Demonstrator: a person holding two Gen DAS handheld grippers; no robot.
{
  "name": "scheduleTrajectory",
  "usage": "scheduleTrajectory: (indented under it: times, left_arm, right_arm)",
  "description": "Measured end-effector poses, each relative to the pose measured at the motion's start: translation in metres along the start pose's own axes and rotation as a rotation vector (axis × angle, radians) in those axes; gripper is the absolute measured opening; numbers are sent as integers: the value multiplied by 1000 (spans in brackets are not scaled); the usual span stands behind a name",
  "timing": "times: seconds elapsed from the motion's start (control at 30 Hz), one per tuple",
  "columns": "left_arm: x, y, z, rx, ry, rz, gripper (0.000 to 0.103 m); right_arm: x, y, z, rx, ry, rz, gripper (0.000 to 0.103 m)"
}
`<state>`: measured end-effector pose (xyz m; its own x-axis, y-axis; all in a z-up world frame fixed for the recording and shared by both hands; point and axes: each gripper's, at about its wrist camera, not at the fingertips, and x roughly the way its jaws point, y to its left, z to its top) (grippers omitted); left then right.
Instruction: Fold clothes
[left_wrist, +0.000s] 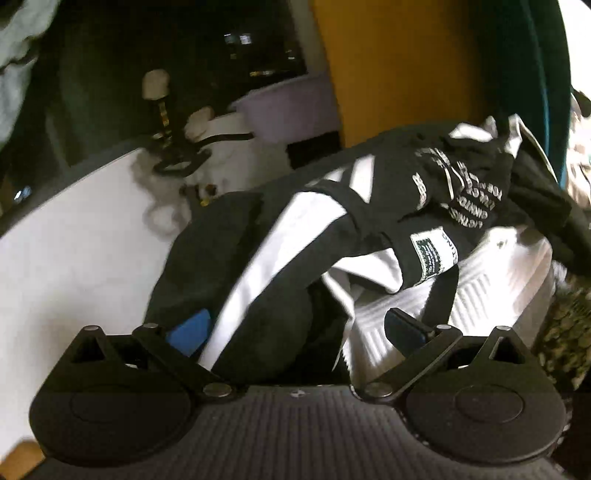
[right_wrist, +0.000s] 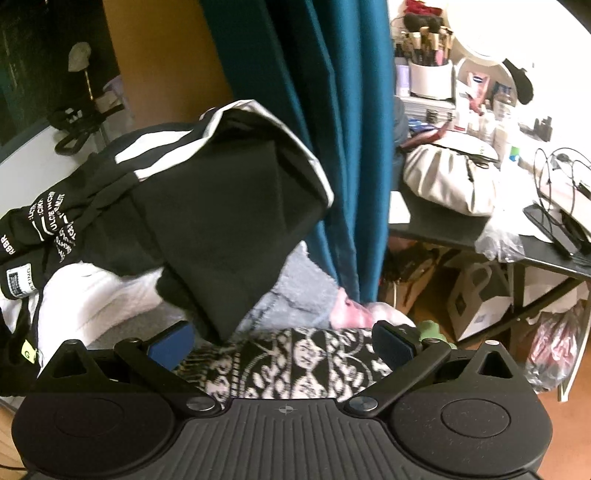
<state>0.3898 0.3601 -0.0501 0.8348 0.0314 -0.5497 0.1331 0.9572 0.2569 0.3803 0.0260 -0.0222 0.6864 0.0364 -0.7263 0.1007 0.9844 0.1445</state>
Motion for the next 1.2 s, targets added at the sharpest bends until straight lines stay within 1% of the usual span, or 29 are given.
scheduleTrajectory:
  times: [0.07,0.17,0.2,0.23,0.27,0.3,0.33,0.37,0.4,0.43,0.5,0.57,0.6,0.63,0.7,0.77,0.8,0.87,0.9,1.0,1.1,1.13,1.2]
  left_arm:
    - [15,-7,1,47,9,-3,102]
    - [28,-5,4,31,-7,43,102]
    - [27,1,5,-9,-43,72,101]
    - [23,9,6,-69,-93,92,101]
    - [20,19,8,-126,-125,87,100]
    - [20,27,10,-168,-131,68,97]
    - [23,33,12,-183,-116,39,95]
    - [27,35,13,-175,-92,15,94]
    - [32,35,12,-153,-72,7,93]
    - [35,34,11,-129,-53,5,93]
    - [37,31,8,-106,-46,16,93]
    - [35,31,6,-115,-47,19,93]
    - [34,32,6,-128,-49,15,84]
    - [32,35,6,-142,-54,-18,51]
    - [25,41,7,-171,-66,-104,19]
    - [11,50,10,-200,-112,-116,14]
    - [3,54,12,-215,-137,-116,13]
    - [-14,64,17,-252,-191,-105,12]
    - [-23,69,19,-271,-216,-96,12]
    - [-37,85,23,-342,-260,-90,11]
    - [-48,94,25,-380,-295,-80,11]
    - [-52,95,26,-382,-307,-74,11]
    - [-59,99,26,-395,-323,-68,11]
  right_arm:
    - [3,5,5,-14,-8,-10,102]
    - [6,6,16,-32,-34,-34,102]
    - [7,6,21,-34,-43,-41,102]
    - [9,5,25,-35,-53,-42,102]
    - [11,5,30,-35,-62,-42,102]
    - [13,4,35,-36,-71,-41,102]
    - [15,4,40,-36,-80,-40,102]
    - [17,3,45,-37,-89,-40,102]
    - [21,6,49,-46,-95,-37,102]
    - [27,12,54,-62,-104,-33,102]
    - [36,24,63,-69,-115,-7,102]
    - [43,35,74,-51,-126,38,102]
    - [47,41,80,-42,-131,60,102]
    - [51,48,86,-37,-142,78,102]
    - [60,63,95,-78,-172,63,102]
    - [70,77,103,-151,-173,-9,102]
    - [75,83,106,-191,-166,-52,102]
    - [80,90,106,-246,-159,-98,102]
    - [81,93,104,-268,-159,-108,102]
    - [83,101,96,-342,-161,-88,102]
    - [84,118,91,-447,-192,-66,102]
    - [85,124,90,-492,-205,-68,102]
    - [85,138,90,-567,-243,-99,102]
